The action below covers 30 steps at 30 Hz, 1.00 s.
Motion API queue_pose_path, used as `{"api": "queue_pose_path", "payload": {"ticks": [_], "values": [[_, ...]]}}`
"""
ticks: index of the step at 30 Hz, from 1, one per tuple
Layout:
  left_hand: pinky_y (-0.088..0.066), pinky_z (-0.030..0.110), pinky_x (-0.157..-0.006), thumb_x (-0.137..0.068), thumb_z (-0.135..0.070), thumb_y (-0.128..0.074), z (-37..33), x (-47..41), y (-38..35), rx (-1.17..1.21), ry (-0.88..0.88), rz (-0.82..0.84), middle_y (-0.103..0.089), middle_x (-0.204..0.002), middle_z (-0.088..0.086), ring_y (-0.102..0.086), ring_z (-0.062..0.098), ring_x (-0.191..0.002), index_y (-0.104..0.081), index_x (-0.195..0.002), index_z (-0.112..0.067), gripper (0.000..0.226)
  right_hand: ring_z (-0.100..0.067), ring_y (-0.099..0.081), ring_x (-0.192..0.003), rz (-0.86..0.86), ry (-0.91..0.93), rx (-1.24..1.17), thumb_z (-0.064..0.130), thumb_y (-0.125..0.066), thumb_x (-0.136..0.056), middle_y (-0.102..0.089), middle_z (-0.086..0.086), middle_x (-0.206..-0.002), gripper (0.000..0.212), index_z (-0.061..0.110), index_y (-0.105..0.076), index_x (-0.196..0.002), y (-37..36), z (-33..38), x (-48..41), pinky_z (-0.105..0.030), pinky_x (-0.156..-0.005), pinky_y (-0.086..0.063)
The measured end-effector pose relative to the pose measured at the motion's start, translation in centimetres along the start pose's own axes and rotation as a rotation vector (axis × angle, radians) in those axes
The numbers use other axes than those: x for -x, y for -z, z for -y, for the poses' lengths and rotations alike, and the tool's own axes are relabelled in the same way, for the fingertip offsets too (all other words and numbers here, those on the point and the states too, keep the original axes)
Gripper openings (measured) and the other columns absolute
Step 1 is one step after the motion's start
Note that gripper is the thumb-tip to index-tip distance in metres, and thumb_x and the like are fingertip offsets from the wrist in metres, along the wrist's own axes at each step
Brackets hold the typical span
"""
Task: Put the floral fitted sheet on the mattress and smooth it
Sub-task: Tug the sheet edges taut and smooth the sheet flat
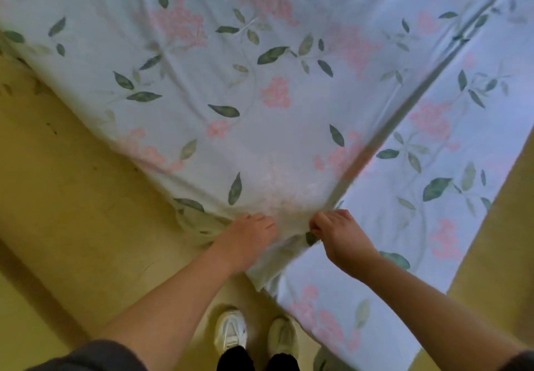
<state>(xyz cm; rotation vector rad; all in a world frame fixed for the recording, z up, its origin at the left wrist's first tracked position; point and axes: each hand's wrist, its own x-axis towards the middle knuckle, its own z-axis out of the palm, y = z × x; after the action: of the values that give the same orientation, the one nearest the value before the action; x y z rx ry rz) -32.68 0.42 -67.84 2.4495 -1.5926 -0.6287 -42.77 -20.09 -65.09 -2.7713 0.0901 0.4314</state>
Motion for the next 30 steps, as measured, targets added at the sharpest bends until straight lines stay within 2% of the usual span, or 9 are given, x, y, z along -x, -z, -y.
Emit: {"api": "queue_pose_path", "payload": {"ticks": [5,8,11,14,16,20,23,26,30], "values": [[-0.035,0.036,-0.084,-0.09,-0.012,-0.047,-4.3,-2.0,-0.8,-0.164,0.286,0.124,-0.052,-0.115,0.002,-0.05,0.025,-0.108,-0.051,-0.113,-0.019,0.025,-0.022,-0.049,-0.113,0.183,-0.14,-0.063,0.024,-0.048,-0.097,-0.05,0.002,-0.125,0.024,0.02,-0.05,-0.12,-2.2,-1.1,4.8,-0.035,-0.089,-0.042],[-0.039,0.034,-0.072,-0.079,-0.021,-0.062,-7.7,-1.6,-1.2,-0.192,0.109,0.077,-0.055,-0.104,0.002,-0.054,0.024,-0.094,-0.054,-0.102,-0.021,0.024,-0.023,-0.034,-0.135,-0.006,-0.517,-0.145,0.028,-0.054,-0.094,-0.03,0.002,-0.15,0.048,0.023,-0.038,-0.138,-3.9,-2.8,8.8,-0.041,-0.102,-0.039],[-0.045,0.036,-0.075,-0.072,-0.033,-0.066,-13.3,-2.1,-4.0,-0.157,-0.078,0.073,-0.055,-0.107,0.004,-0.055,0.026,-0.099,-0.054,-0.104,-0.02,0.036,-0.033,-0.03,-0.137,-0.165,-0.924,-0.322,0.028,-0.054,-0.094,-0.028,-0.014,-0.152,0.059,0.014,-0.028,-0.145,-5.3,-6.5,14.6,-0.044,-0.105,-0.034],[-0.037,0.043,-0.091,-0.076,-0.05,-0.061,-18.9,-3.5,-7.3,-0.117,0.038,0.188,-0.035,-0.133,0.008,-0.036,0.029,-0.123,-0.037,-0.127,-0.017,0.066,-0.037,-0.036,-0.134,-0.222,-1.162,-0.668,0.028,-0.056,-0.094,-0.033,-0.019,-0.149,0.068,0.005,-0.02,-0.148,-6.6,-10.7,18.6,-0.042,-0.104,-0.034],[-0.039,0.042,-0.088,-0.072,-0.056,-0.065,-22.8,-5.0,-8.8,-0.149,0.08,0.181,-0.041,-0.13,0.008,-0.042,0.028,-0.119,-0.041,-0.129,-0.016,0.073,-0.036,-0.04,-0.132,-0.192,-1.281,-0.967,0.033,-0.049,-0.098,-0.038,-0.013,-0.147,0.062,0.009,-0.022,-0.148,-7.9,-13.5,20.7,-0.043,-0.098,-0.041],[-0.047,0.03,-0.059,-0.059,-0.029,-0.082,-25.1,-7.0,-9.6,-0.189,-0.054,0.065,-0.062,-0.081,-0.003,-0.061,0.019,-0.075,-0.065,-0.082,-0.022,0.03,-0.018,-0.057,-0.084,-0.202,-1.234,-1.376,0.037,-0.043,-0.1,-0.059,-0.002,-0.095,0.026,0.013,-0.053,-0.103,-10.0,-14.8,21.1,-0.031,-0.063,-0.052],[-0.048,0.034,-0.077,-0.081,-0.009,-0.061,-24.8,-7.8,-10.1,-0.13,-0.082,0.147,-0.059,-0.098,0.002,-0.057,0.023,-0.093,-0.06,-0.095,-0.017,0.015,-0.02,-0.049,-0.065,-0.312,-1.174,-1.221,0.028,-0.05,-0.098,-0.051,-0.005,-0.069,0.027,0.008,-0.05,-0.08,-10.6,-15.5,22.9,-0.033,-0.063,-0.043],[-0.046,0.036,-0.076,-0.092,-0.017,-0.054,-25.8,-7.2,-9.6,-0.08,-0.226,0.255,-0.058,-0.095,0.002,-0.056,0.023,-0.089,-0.059,-0.092,-0.015,0.004,-0.017,-0.044,-0.057,-0.301,-1.042,-1.167,0.025,-0.049,-0.098,-0.049,-0.006,-0.063,0.03,0.008,-0.046,-0.073,-10.3,-15.9,25.6,-0.031,-0.059,-0.039],[-0.047,0.024,-0.056,-0.065,-0.033,-0.075,-31.3,-5.5,-10.1,-0.234,-0.496,0.352,-0.056,-0.07,-0.008,-0.057,0.013,-0.063,-0.059,-0.072,-0.025,0.019,-0.016,-0.043,-0.056,-0.303,-0.958,-1.14,0.024,-0.049,-0.098,-0.049,-0.005,-0.062,0.03,0.007,-0.048,-0.073,-9.6,-17.1,30.3,-0.03,-0.057,-0.035]]}}
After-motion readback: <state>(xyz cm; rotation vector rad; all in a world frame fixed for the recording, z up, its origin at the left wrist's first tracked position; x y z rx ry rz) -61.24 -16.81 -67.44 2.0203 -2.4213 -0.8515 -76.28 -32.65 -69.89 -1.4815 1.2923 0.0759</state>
